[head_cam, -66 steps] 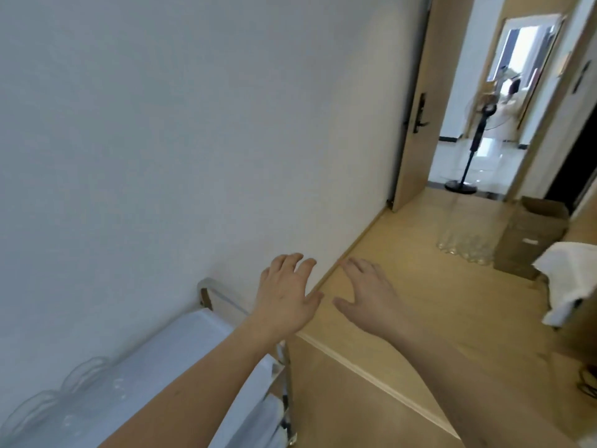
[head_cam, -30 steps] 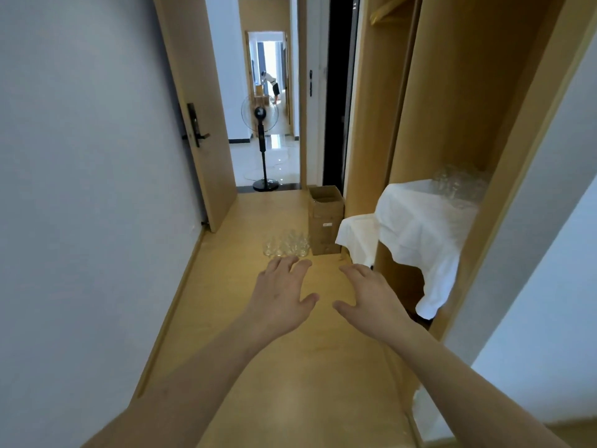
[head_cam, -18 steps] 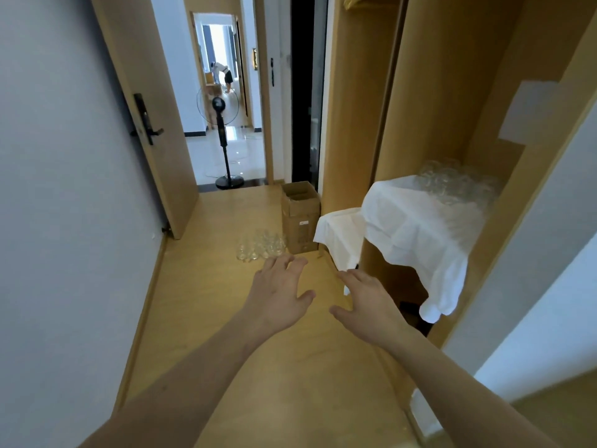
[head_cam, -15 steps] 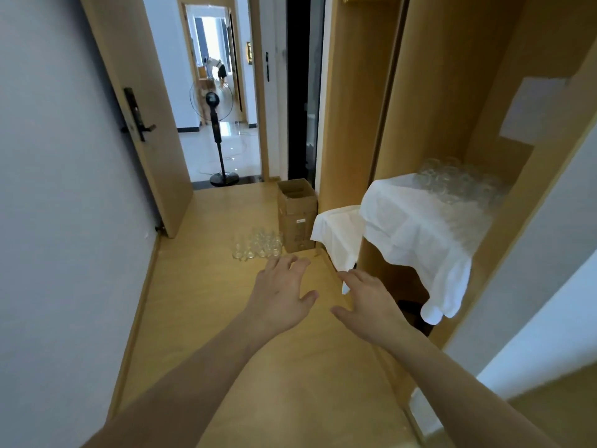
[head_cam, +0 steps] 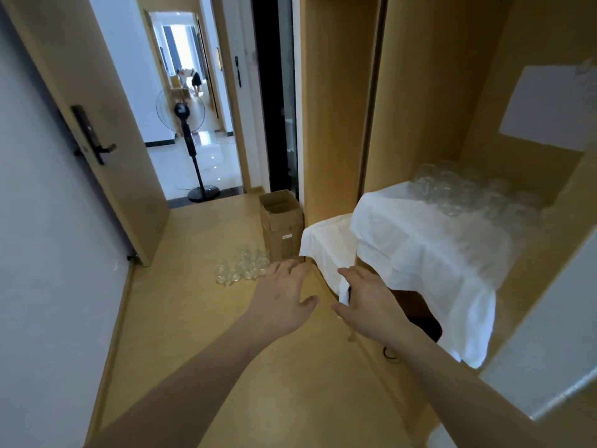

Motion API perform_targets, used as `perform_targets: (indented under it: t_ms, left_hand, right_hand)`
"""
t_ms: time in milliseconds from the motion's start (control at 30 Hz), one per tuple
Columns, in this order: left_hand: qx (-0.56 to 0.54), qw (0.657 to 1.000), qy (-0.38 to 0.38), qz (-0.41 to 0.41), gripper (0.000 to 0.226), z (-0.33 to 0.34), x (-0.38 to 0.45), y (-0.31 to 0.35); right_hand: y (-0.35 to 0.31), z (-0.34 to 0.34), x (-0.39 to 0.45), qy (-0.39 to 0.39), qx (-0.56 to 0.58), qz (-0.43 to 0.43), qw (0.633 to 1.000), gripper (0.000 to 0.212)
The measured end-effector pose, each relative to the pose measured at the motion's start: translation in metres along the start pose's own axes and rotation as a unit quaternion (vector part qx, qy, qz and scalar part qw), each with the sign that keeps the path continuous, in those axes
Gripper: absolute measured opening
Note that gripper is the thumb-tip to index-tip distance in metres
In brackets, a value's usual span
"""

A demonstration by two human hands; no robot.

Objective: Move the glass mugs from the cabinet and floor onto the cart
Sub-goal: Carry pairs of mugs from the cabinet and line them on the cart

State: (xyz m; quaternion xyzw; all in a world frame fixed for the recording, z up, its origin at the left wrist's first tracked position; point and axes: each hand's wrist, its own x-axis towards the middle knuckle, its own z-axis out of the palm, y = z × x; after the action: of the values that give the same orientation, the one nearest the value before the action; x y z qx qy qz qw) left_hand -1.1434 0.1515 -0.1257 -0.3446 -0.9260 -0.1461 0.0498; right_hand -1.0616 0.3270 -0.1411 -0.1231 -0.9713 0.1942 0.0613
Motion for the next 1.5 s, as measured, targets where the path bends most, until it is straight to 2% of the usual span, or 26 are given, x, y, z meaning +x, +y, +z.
perform_targets:
  t_ms: [200, 467, 667, 1000, 1500]
  left_hand:
    - [0.004, 1.0, -0.003, 0.028, 0.062, 0.005, 0.096, 0.008]
    - [-0.012, 0.996, -0.041, 0.075, 0.063, 0.035, 0.178, 0.016]
    - [-0.049, 0.986, -0.041, 0.152, 0.061, 0.047, 0.245, 0.011]
    - [-0.098, 0.955, -0.076, 0.271, 0.061, 0.043, 0.365, -0.005]
    - [-0.133, 0.907, -0.122, 0.382, 0.063, 0.069, 0.443, -0.016]
  right_hand:
    - [0.039, -0.027, 0.071, 0.011, 0.011, 0.038, 0.999, 0.071]
    - [0.077, -0.034, 0.123, 0.013, -0.006, 0.092, 0.996, 0.068]
    - [0.094, -0.036, 0.164, 0.047, -0.004, 0.157, 0.986, 0.065]
    - [0.092, -0.05, 0.229, 0.098, -0.031, 0.268, 0.958, 0.073]
    - [0.094, -0.032, 0.271, 0.133, -0.03, 0.389, 0.911, 0.073]
